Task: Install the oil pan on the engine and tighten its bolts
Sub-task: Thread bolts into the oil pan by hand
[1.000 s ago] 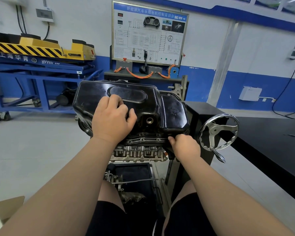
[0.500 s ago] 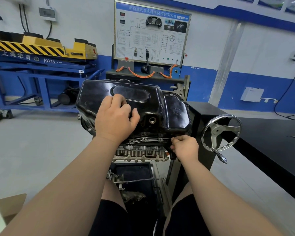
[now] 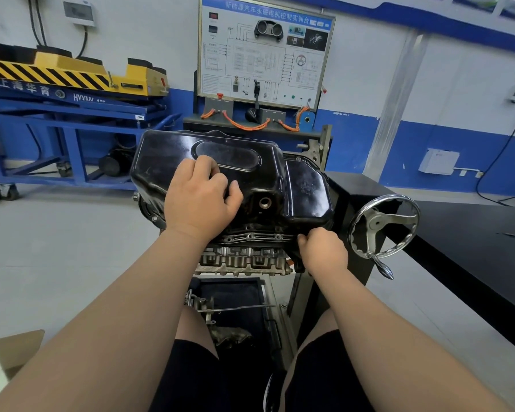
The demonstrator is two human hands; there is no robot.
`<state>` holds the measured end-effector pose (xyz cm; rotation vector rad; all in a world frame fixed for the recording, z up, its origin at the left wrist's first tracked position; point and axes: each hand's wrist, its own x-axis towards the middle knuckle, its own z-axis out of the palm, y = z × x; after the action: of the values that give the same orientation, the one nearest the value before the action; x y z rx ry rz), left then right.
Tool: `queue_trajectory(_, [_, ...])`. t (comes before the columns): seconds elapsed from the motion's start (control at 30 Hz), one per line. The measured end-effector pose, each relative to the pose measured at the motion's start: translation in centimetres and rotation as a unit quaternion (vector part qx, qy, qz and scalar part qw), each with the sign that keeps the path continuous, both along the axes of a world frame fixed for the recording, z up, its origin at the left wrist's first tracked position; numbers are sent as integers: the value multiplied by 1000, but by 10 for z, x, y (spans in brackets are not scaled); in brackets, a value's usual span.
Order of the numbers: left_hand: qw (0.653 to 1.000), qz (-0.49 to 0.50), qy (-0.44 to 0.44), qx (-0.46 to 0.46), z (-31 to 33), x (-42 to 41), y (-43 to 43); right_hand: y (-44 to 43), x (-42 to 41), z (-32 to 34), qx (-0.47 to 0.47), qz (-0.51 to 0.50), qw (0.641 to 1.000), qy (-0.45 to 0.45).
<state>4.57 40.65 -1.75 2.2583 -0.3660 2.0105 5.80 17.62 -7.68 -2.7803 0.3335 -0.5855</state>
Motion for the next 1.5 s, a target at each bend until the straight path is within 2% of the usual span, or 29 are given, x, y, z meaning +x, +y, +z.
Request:
queue_trajectory(0.23, [1000, 3, 3, 2, 1, -1, 0, -2, 3, -1, -32, 11, 999, 4])
queue_trajectory(0.33, [1000, 0, 3, 1, 1, -2, 0, -5, 5, -4, 6, 14, 1000, -6])
queue_trajectory(0.4, [1000, -2, 4, 0, 1, -2, 1, -6, 6, -8, 66, 16, 997, -28])
queue_trajectory(0.47, [1000, -2, 5, 1, 1, -2, 1, -2, 10, -12, 191, 21, 980, -57])
queue_trajectory(0.57, [1000, -2, 5, 4, 1, -2, 1, 8, 14, -20, 426, 19, 901, -84])
queue_trajectory(0.63, [1000, -3, 4, 4, 1, -2, 0, 10, 16, -23, 489, 19, 868, -86])
queue_trajectory(0.7, [1000, -2, 6, 3, 1, -2, 0, 8, 17, -23, 516, 26, 853, -78])
queue_trajectory(0.77, [1000, -2, 9, 3, 1, -2, 1, 6, 16, -21, 517, 31, 853, -65])
queue_trajectory(0.87, [1000, 1, 8, 2, 1, -2, 1, 3, 13, -18, 468, 33, 881, -56])
queue_trajectory(0.97, [1000, -2, 7, 1, 1, -2, 0, 2, 10, -13, 367, 38, 928, -54])
queue_trajectory(1.07, [1000, -1, 9, -1, 1, -2, 0, 1, 8, -11, 225, 19, 973, -42])
queue_trajectory(1.23, [1000, -2, 12, -3, 1, -3, 0, 1, 5, -13, 98, -13, 994, -38])
queue_trajectory(1.3, [1000, -3, 13, -2, 1, -3, 0, 1, 5, -14, 96, -12, 995, -31])
queue_trajectory(1.5, [1000, -5, 10, -2, 2, -3, 0, 4, 8, -14, 183, -9, 983, -25])
